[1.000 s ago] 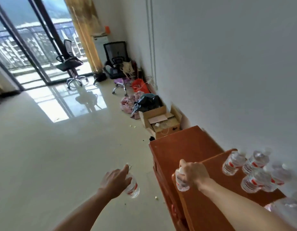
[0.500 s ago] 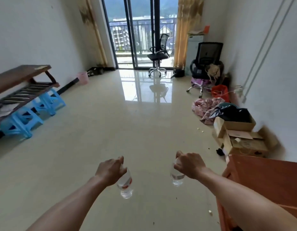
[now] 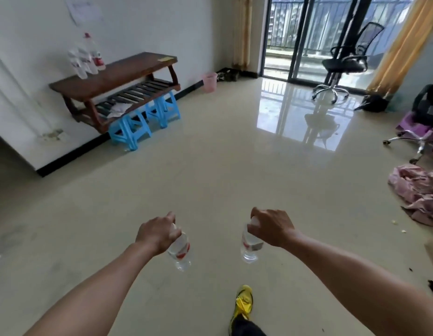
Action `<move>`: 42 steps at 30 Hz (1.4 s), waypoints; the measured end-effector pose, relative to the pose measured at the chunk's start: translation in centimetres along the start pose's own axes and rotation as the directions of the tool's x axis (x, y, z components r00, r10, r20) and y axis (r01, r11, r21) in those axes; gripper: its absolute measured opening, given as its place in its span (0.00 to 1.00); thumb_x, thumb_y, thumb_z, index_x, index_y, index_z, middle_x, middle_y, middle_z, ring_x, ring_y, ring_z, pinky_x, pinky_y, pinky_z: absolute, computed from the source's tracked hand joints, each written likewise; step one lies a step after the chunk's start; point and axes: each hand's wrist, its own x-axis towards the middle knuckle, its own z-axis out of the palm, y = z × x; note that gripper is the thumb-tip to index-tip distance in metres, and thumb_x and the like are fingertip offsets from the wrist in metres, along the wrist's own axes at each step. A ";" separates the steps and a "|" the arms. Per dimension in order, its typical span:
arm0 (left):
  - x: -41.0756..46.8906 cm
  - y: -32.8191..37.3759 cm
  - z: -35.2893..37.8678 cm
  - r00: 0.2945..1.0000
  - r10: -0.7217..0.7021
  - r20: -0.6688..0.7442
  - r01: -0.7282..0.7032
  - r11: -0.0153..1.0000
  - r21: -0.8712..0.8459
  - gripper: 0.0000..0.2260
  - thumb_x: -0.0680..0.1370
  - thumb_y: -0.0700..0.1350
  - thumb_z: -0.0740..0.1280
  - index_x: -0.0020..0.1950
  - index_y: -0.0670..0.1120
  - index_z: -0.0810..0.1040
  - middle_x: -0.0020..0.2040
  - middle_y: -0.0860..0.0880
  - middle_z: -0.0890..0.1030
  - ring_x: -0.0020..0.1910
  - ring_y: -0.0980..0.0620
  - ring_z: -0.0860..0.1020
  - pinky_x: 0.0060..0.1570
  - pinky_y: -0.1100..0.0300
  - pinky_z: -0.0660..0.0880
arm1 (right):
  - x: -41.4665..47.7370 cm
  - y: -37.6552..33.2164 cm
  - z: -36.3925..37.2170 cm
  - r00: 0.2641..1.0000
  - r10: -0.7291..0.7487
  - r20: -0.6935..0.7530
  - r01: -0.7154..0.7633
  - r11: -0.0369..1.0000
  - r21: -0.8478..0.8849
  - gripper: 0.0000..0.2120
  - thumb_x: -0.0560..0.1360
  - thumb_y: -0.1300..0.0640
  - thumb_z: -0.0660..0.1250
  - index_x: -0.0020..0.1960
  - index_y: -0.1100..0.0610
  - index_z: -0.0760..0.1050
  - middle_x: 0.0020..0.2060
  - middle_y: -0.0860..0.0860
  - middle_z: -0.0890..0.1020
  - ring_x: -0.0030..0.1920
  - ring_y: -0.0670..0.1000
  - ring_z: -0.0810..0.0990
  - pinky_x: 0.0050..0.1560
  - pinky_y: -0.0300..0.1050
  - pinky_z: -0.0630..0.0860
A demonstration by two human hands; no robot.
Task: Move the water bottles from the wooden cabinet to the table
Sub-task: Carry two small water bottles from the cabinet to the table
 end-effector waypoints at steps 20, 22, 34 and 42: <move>32.7 -25.4 -8.7 0.886 -0.464 0.003 0.460 0.878 -0.133 0.11 0.76 0.55 0.61 0.50 0.49 0.69 0.50 0.45 0.82 0.50 0.42 0.78 0.40 0.56 0.67 | 54.8 -15.8 -4.1 0.912 -0.407 0.039 0.407 0.913 0.017 0.17 0.71 0.38 0.65 0.51 0.50 0.75 0.43 0.52 0.84 0.44 0.58 0.80 0.40 0.45 0.66; 37.8 -29.0 -9.0 0.889 -0.457 0.025 0.456 0.877 -0.153 0.09 0.76 0.54 0.61 0.47 0.50 0.66 0.50 0.46 0.81 0.49 0.42 0.78 0.40 0.56 0.67 | 60.3 -18.1 -3.5 0.905 -0.424 0.036 0.424 0.905 -0.013 0.17 0.71 0.39 0.65 0.51 0.50 0.75 0.43 0.52 0.84 0.45 0.58 0.80 0.40 0.45 0.65; 66.8 -44.7 -22.3 0.924 -0.370 -0.097 0.358 0.926 -0.121 0.11 0.76 0.56 0.60 0.47 0.50 0.65 0.49 0.45 0.81 0.49 0.42 0.78 0.40 0.55 0.66 | 90.1 -25.3 -9.3 0.917 -0.386 -0.100 0.385 0.923 -0.030 0.21 0.71 0.35 0.62 0.54 0.50 0.74 0.44 0.51 0.85 0.45 0.58 0.81 0.39 0.45 0.65; 86.8 -51.0 -26.2 0.900 -0.420 -0.120 0.398 0.902 -0.168 0.10 0.76 0.55 0.62 0.46 0.49 0.68 0.48 0.45 0.82 0.48 0.42 0.79 0.42 0.55 0.71 | 112.6 -26.9 -9.9 0.901 -0.425 -0.091 0.424 0.905 -0.030 0.17 0.71 0.38 0.65 0.51 0.49 0.75 0.42 0.50 0.84 0.44 0.56 0.81 0.40 0.43 0.63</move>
